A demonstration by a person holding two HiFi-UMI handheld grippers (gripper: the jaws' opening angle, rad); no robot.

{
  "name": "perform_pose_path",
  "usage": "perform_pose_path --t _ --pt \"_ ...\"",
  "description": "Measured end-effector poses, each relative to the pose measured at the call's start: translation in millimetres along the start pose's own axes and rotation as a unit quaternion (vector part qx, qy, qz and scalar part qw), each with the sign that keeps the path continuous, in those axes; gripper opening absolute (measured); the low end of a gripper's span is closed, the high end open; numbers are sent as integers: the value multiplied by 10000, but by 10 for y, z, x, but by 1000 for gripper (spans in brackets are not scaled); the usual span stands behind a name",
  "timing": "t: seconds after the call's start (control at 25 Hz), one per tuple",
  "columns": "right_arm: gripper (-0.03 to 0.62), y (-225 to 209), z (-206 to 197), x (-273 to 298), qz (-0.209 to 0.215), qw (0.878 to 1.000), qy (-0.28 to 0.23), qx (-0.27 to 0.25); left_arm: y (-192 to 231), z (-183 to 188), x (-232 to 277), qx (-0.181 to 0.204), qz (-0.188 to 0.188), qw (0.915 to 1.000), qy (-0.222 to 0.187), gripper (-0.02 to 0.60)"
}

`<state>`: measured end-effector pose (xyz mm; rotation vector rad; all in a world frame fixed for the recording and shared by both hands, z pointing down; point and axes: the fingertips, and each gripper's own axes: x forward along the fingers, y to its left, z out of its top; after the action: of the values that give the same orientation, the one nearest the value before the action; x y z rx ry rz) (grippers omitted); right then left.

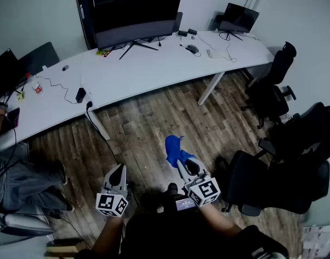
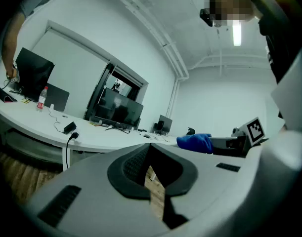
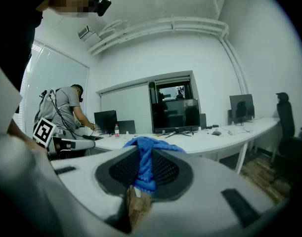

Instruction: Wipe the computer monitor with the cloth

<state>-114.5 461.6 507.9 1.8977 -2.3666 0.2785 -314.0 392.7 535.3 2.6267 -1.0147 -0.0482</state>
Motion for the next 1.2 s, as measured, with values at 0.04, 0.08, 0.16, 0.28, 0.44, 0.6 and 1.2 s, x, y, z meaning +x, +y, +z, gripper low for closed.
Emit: perform_pose_path --t 0.04,0.08,0.16,0.28,0.44,0.6,1.2 --pt "61 33 -21 4 3 10000 11 -14 27 -34 -38 -27 4 10000 30 -6" --pt "61 62 -40 7 4 10000 19 -26 52 -66 -74 -50 10 10000 61 -6" --pt "61 91 -63 6 2 10000 21 -39 84 -116 -133 -81 35 9999 118 -6" --pt "61 87 -52 7 2 10000 15 -41 90 -124 -170 -103 83 9998 138 -6" --pt "61 28 -10 60 68 9999 -146 20 49 -50 -133 -21 111 9999 72 -6" --pt "61 -66 139 55 252 9987 -433 76 -16 58 -56 9 158 9999 -12 -6" --pt "63 -1043 452 -65 496 9949 -874 -11 -522 441 677 462 346 9982 -188 -6"
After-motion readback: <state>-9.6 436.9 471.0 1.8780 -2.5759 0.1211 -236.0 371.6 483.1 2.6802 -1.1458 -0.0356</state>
